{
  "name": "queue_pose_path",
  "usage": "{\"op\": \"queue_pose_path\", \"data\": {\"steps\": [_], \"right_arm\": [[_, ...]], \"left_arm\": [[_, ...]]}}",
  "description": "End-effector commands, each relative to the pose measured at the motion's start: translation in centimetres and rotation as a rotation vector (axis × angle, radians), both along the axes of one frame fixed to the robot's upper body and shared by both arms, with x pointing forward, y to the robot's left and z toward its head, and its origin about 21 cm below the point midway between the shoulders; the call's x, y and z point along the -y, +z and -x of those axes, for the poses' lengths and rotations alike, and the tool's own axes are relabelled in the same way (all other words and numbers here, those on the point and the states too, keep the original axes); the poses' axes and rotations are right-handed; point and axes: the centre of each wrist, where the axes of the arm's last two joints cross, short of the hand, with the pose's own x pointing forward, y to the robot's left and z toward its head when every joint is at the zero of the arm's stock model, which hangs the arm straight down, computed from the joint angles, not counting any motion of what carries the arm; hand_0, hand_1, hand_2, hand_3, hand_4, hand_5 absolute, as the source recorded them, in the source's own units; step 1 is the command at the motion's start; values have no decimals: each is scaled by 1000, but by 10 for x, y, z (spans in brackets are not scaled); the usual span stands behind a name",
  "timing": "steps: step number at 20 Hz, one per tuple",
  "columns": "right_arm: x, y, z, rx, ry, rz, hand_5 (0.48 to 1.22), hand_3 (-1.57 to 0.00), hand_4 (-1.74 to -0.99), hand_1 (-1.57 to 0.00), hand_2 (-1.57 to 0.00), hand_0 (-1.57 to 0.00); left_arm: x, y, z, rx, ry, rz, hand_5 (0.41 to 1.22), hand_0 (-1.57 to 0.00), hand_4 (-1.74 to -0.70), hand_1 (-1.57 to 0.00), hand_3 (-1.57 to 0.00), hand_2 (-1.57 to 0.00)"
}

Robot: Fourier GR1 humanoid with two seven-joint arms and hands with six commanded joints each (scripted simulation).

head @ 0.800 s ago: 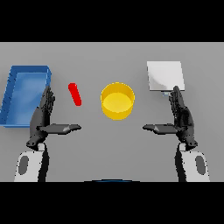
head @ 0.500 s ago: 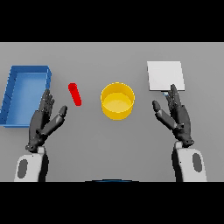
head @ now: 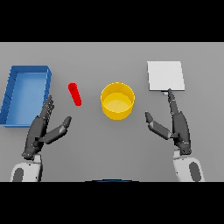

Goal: Pick up the red beaker and tilt it to pour out 1 green nut into yellow bowl. Pick up the yellow bowl and place it on the metallic measuring scale.

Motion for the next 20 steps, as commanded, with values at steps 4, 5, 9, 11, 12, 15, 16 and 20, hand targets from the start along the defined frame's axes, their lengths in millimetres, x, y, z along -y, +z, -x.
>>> {"op": "queue_pose_path", "data": {"steps": [4,5,9,11,12,15,16,20], "right_arm": [[7,2,5,23,18,2,623,1,-1236,1,1,1],[6,3,5,20,15,-2,627,1,-1246,1,1,1],[3,6,-2,11,22,-37,632,1,-1273,1,1,1],[1,-1,-1,10,27,-30,635,1,-1281,1,1,1],[1,3,-1,25,25,-24,634,1,-1278,1,1,1],[4,3,0,22,20,-22,635,1,-1267,1,1,1],[6,2,2,21,18,-20,635,1,-1266,1,1,1],[2,4,1,25,17,-26,644,1,-1272,1,1,1]], "left_arm": [[14,-10,-25,-12,-23,-17,615,1,-1208,1,1,1],[16,-17,-30,-19,-24,-20,622,1,-1219,1,1,1],[21,-23,-57,-23,-21,-47,641,1,-1240,1,1,1],[21,-27,-67,-22,-22,-51,660,1,-1255,1,1,1],[22,-29,-74,-20,-16,-55,668,1,-1262,1,1,1],[25,-28,-88,-14,-29,-53,680,1,-1276,1,1,1],[29,-28,-89,-17,-27,-52,682,1,-1280,1,1,1],[37,-32,-104,-24,-42,-81,691,1,-1298,1,1,1]]}}
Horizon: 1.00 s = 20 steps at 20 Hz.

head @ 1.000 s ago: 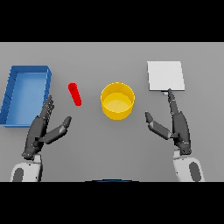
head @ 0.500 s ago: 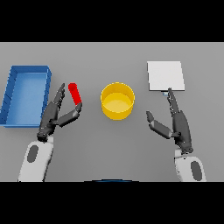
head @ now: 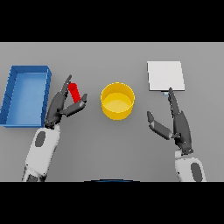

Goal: Pick up the red beaker and tilt it to pour out 1 green nut into yellow bowl. Pick up the yellow bowl and place it on the metallic measuring scale.

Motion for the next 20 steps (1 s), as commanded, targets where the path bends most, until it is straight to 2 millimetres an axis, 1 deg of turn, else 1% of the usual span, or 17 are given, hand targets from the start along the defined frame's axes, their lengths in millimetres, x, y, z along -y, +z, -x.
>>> {"op": "queue_pose_path", "data": {"steps": [1,2,5,6,8,9,12,13,14,15,16,17,18,19,20], "right_arm": [[3,1,-1,1,-3,10,646,1,-1271,1,1,1],[2,0,1,1,-1,12,644,1,-1267,1,1,1],[3,-2,1,-10,2,1,641,1,-1268,1,1,1],[5,-1,1,-6,5,1,638,1,-1265,1,1,1],[2,1,1,-4,-1,3,640,1,-1269,1,1,1],[3,0,2,-14,-5,5,640,1,-1264,1,1,1],[5,0,2,-19,-6,10,641,1,-1261,1,1,1],[4,-1,1,-23,-9,9,642,1,-1259,1,1,1],[7,1,1,-16,-10,7,642,1,-1260,1,1,1],[5,1,2,-4,-10,13,644,1,-1258,1,1,1],[7,0,0,-11,-13,9,645,1,-1257,1,1,1],[3,0,0,-9,-12,7,644,1,-1255,1,1,1],[4,2,-1,-2,-15,6,646,1,-1256,1,1,1],[5,0,2,-9,-11,2,645,1,-1254,1,1,1],[0,0,2,-12,-6,2,644,1,-1252,1,1,1]], "left_arm": [[-1,2,-3,3,1,3,690,1,-1297,1,1,1],[0,1,-8,-16,5,4,686,1,-1293,1,1,1],[1,1,-17,-21,5,5,683,1,-1289,1,1,1],[8,3,-20,-18,-2,7,683,1,-1289,1,1,1],[5,2,-25,-13,-9,31,688,1,-1309,1,1,1],[5,-1,-25,-2,-16,37,692,1,-1320,1,1,1],[11,-4,-29,1,-14,63,704,1,-1348,1,1,0],[9,-6,-28,9,-1,85,724,1,-1378,-26,-31,-67],[13,-4,-30,14,13,101,750,-119,-1410,-146,-124,-182],[14,-7,-32,-1,24,116,783,-285,-1449,-328,-292,-364],[14,-7,-34,-13,47,110,871,-441,-1448,-481,-547,-523],[16,-3,-38,-6,54,94,941,-662,-1500,-699,-724,-733],[21,-2,-40,-4,45,83,997,-844,-1541,-874,-838,-900],[21,-4,-39,13,31,71,1042,-989,-1575,-1013,-926,-1034],[21,-5,-37,30,12,64,1078,-1106,-1603,-1125,-974,-1142]]}}
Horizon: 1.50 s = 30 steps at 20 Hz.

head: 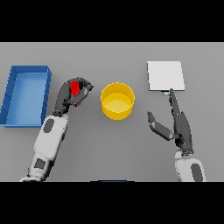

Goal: Pick up the red beaker and tilt it to pour out 1 green nut into yellow bowl. Pick up the yellow bowl and place it on the metallic measuring scale.

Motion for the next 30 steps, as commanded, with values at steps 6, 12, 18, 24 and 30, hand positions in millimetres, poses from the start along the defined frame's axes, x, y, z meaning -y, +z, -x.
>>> {"op": "queue_pose_path", "data": {"steps": [6,12,18,24,30], "right_arm": [[7,0,0,-10,-4,-11,643,1,-1257,1,1,1],[8,0,3,12,-7,17,649,1,-1259,1,1,1],[7,-1,0,9,-6,35,666,1,-1253,1,1,1],[7,2,2,5,-5,42,678,1,-1256,1,1,1],[0,4,2,-11,0,22,689,1,-1255,1,1,1]], "left_arm": [[4,3,-2,-18,15,4,1151,-1449,-1590,-1454,-1414,-1458],[6,27,-1,79,60,60,1114,-1539,-1701,-1540,-1530,-1542],[16,69,-5,112,-79,-230,1124,-1563,-1731,-1563,-1560,-1563],[11,87,-22,83,-128,-424,1112,-1564,-1733,-1565,-1562,-1565],[33,98,-32,134,-192,-840,1132,-1569,-1739,-1569,-1569,-1569]]}}
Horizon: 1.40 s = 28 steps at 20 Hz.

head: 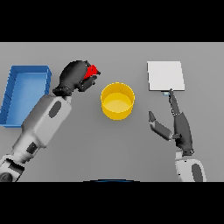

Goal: Pick up the red beaker and tilt it to pour out 1 green nut into yellow bowl. Pick up the yellow bowl and place it on the metallic measuring scale.

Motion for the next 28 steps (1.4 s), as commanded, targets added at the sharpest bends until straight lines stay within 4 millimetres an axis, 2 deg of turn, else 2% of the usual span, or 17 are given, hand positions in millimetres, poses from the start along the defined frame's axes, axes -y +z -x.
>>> {"op": "queue_pose_path", "data": {"steps": [1,4,6,8,9,11,13,16,19,23,26,27,28], "right_arm": [[2,-1,2,2,1,4,690,1,-1256,1,1,1],[4,1,4,10,6,5,700,1,-1270,1,1,1],[4,1,1,2,5,3,704,1,-1274,1,1,1],[2,0,2,5,1,0,705,1,-1284,1,1,1],[2,-1,2,6,2,-14,702,1,-1283,1,1,1],[2,-2,3,14,-3,-32,690,1,-1287,1,1,1],[0,-5,3,13,-10,-46,678,1,-1292,1,1,1],[-1,-6,2,4,-16,-80,657,1,-1294,1,1,1],[2,-6,3,19,-16,-86,644,1,-1290,1,1,1],[0,-13,2,-3,-26,-74,631,1,-1291,1,1,1],[1,-6,-2,-5,-41,-58,609,1,-1278,1,1,1],[0,-9,-3,-12,-44,-53,600,1,-1276,1,1,1],[-1,-8,0,-1,-44,-50,593,1,-1276,1,1,1]], "left_arm": [[5,3,-1,17,-20,-81,1127,-1570,-1739,-1570,-1569,-1570],[13,4,-2,59,-81,-271,1173,-1570,-1740,-1570,-1570,-1570],[17,12,-5,101,-110,-363,1190,-1571,-1740,-1571,-1570,-1571],[21,18,-8,119,-156,-460,1201,-1571,-1649,-1571,-1571,-1571],[23,22,-10,133,-176,-513,1205,-1571,-1666,-1571,-1571,-1571],[32,30,-12,127,-231,-630,1211,-1571,-1687,-1571,-1391,-1571],[44,33,-12,146,-296,-723,1215,-1571,-1701,-1571,-1277,-1571],[55,33,-12,156,-405,-855,1218,-1571,-1718,-1571,-1420,-1571],[64,31,-15,177,-458,-1001,1219,-1571,-1729,-1571,-1494,-1571],[79,29,-13,207,-501,-1171,1220,-1571,-1736,-1571,-1539,-1571],[88,31,-12,253,-543,-1269,1221,-1571,-1739,-1571,-1555,-1571],[88,37,-15,269,-554,-1284,1221,-1571,-1739,-1571,-1558,-1571],[85,35,-17,277,-556,-1310,1221,-1571,-1739,-1571,-1561,-1571]]}}
